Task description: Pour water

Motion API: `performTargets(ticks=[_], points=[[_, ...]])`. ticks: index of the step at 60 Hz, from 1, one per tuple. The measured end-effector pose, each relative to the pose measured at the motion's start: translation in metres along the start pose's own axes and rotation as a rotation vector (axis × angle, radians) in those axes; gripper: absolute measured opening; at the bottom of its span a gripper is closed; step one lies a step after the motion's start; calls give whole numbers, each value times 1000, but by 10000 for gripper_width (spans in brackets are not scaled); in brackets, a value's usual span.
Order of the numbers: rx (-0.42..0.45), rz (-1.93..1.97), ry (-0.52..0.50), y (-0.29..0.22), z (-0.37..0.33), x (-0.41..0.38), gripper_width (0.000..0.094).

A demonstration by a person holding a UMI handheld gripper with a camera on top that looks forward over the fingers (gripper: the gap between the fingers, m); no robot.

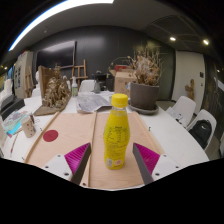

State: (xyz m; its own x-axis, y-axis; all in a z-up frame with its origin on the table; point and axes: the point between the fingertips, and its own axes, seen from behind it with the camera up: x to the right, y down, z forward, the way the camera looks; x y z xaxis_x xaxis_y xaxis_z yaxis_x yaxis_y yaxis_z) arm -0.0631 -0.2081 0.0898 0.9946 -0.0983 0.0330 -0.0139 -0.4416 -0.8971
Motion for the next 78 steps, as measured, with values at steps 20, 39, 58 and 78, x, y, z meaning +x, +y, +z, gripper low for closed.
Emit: performTargets(ticks=[20, 39, 58, 78], points=[[102, 17, -13, -6, 63, 9, 495], [91, -95, 57, -20, 63, 8, 306], [201, -480, 146, -153, 62, -59, 306], [386, -1141, 202, -250, 78, -241, 305]])
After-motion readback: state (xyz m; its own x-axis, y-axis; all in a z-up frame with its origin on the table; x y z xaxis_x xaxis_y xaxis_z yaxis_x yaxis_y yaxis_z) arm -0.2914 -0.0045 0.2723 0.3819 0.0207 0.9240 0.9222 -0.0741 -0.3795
